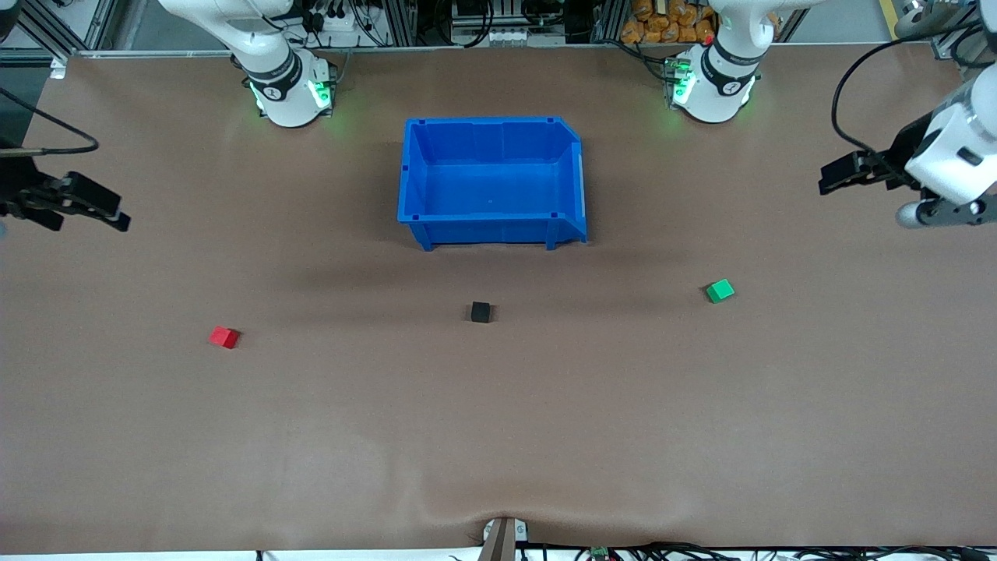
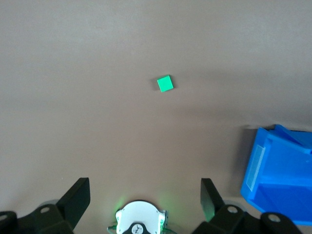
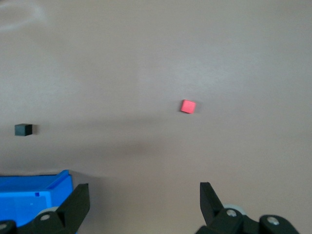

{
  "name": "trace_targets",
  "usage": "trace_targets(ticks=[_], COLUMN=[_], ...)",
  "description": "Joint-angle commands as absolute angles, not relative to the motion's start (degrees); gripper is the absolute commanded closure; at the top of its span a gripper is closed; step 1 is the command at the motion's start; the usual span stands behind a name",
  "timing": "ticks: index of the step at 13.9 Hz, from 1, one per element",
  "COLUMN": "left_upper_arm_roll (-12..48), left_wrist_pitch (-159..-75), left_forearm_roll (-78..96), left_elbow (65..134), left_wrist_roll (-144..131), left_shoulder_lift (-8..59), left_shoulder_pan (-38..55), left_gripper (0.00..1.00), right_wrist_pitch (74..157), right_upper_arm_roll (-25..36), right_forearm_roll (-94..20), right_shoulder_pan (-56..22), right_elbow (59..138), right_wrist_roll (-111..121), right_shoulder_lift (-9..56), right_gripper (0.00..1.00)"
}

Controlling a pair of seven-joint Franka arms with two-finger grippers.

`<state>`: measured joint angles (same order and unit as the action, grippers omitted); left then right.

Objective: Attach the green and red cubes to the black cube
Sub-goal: 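Reach the right gripper to the red cube while the left gripper reaches green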

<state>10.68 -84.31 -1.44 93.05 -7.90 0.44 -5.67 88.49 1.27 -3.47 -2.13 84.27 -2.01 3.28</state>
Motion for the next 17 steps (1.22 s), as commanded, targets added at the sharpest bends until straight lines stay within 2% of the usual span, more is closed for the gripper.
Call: trace_targets(ticks=[1, 7, 10, 12, 17], left_upper_arm_roll=[11.16, 11.16, 11.25, 11.25, 11.51], left_wrist_pitch=[-87.1, -93.85, -99.91, -104.65, -116.08], left_forearm_roll=[-2.72, -2.72, -2.64, -2.64, -2.55], left_elbow=[95.71, 102.56, 107.3, 110.9, 118.64], left_wrist_roll=[-7.65, -7.73, -7.73, -7.82, -8.09], left_shoulder_lift=[0.35, 0.61, 0.53, 0.44, 0.79], left_shoulder_pan=[-6.07, -6.15, -5.98, -5.98, -5.98], left_gripper=[0.0, 0.0, 0.0, 0.0, 0.0], right_wrist_pitch=[90.78, 90.36, 89.39, 90.52, 106.75], right_upper_arm_roll=[1.32, 1.58, 1.58, 1.67, 1.58], right_forearm_roll=[-3.87, -8.35, -8.17, -8.09, -8.17], right_shoulder_pan=[-6.05, -6.68, -6.24, -5.36, -1.06], right_elbow=[83.76, 84.29, 85.16, 87.18, 99.12], right_wrist_roll=[-2.28, 0.17, 1.05, 9.44, 32.21], right_shoulder_lift=[4.91, 8.6, 12.56, 14.23, 14.41], right_gripper=[0.0, 0.0, 0.0, 0.0, 0.0])
